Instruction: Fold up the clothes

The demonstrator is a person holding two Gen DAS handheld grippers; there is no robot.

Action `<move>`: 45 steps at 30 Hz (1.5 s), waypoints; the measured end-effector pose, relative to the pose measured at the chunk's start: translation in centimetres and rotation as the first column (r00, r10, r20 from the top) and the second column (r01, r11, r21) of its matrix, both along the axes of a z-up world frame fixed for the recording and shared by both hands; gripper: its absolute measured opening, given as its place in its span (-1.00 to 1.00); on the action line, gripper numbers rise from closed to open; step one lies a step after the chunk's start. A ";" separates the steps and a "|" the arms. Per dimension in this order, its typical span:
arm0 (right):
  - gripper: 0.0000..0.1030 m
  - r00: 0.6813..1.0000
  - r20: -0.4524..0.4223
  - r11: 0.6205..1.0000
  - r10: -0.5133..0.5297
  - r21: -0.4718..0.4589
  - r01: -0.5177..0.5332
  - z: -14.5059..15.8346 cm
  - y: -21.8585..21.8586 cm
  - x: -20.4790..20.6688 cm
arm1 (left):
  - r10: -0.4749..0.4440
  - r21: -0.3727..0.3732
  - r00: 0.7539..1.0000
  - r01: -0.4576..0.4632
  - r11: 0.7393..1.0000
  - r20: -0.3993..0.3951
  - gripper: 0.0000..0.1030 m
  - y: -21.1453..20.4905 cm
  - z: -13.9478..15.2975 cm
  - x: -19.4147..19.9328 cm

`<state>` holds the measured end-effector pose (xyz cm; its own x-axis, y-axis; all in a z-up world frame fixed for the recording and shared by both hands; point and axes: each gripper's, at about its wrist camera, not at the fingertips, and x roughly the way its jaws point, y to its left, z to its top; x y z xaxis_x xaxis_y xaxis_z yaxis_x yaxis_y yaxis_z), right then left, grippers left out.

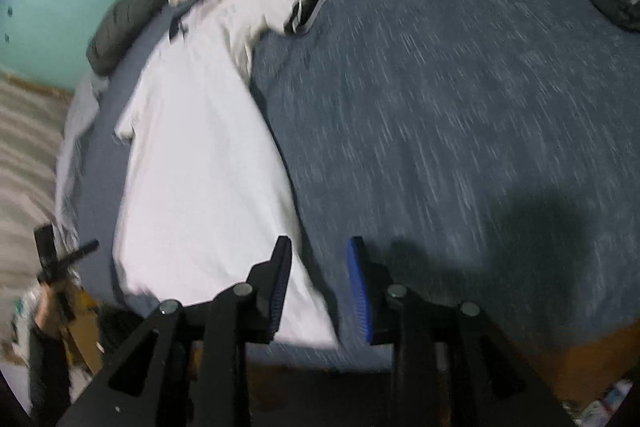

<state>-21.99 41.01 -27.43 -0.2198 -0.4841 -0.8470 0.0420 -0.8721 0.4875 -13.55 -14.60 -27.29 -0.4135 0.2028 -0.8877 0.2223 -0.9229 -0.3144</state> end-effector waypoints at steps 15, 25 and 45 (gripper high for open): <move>-0.03 0.986 -0.048 0.970 -0.157 -0.197 0.145 -0.9 -5.1 -13.2 | 0.137 0.119 0.965 -0.112 0.986 -0.223 0.70 2.7 -2.2 -11.0; -0.03 0.970 -0.024 0.940 -0.242 -0.254 0.229 -5.4 -7.9 -20.3 | 0.161 0.107 0.940 -0.134 0.985 -0.301 0.94 2.9 -4.6 -14.5; -0.90 0.934 -0.142 0.940 -0.327 -0.151 0.306 -6.5 -7.8 -25.0 | 0.165 0.102 0.927 -0.139 0.985 -0.336 0.97 2.1 -5.7 -13.9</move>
